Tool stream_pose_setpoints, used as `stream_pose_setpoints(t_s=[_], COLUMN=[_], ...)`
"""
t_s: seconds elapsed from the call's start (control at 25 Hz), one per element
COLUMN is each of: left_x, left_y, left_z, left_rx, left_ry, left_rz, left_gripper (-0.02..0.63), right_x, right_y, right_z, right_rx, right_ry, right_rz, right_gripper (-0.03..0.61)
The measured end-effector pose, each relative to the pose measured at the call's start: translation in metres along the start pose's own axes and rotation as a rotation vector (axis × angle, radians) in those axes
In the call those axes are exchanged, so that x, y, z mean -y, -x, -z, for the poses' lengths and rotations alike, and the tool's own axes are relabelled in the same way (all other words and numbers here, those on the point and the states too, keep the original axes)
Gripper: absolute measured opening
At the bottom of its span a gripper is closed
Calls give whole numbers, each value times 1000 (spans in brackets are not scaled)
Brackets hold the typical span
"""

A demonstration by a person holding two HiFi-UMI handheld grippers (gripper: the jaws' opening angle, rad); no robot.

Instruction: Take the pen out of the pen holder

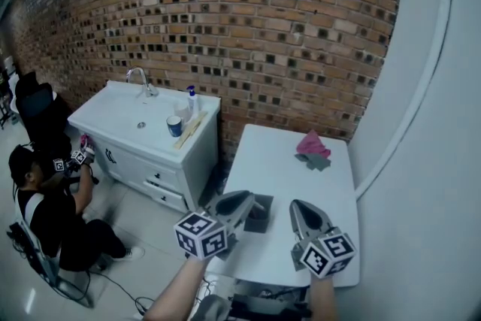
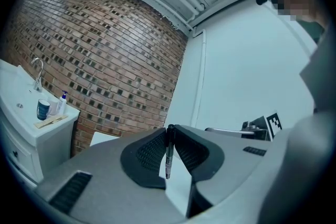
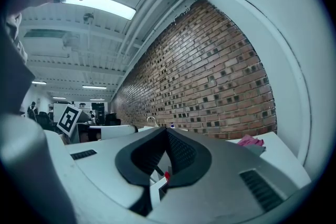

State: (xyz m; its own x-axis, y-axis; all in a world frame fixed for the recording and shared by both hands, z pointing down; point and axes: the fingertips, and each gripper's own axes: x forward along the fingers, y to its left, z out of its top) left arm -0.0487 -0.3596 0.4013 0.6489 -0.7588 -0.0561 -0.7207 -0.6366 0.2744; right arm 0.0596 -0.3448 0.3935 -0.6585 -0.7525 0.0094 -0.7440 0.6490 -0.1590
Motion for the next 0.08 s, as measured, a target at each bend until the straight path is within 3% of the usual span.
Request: stream_pose_setpoints(t_s=[0.08], left_x=[-1], left_y=[-1], left_z=[1], left_rx=[-2], left_ry=[-5], left_rz=[1], left_gripper=[57], right_x=[0], right_y=[0], right_z=[1], right_rx=[-3], right_ry=[-3], right_rz=[5], right_gripper=[-12])
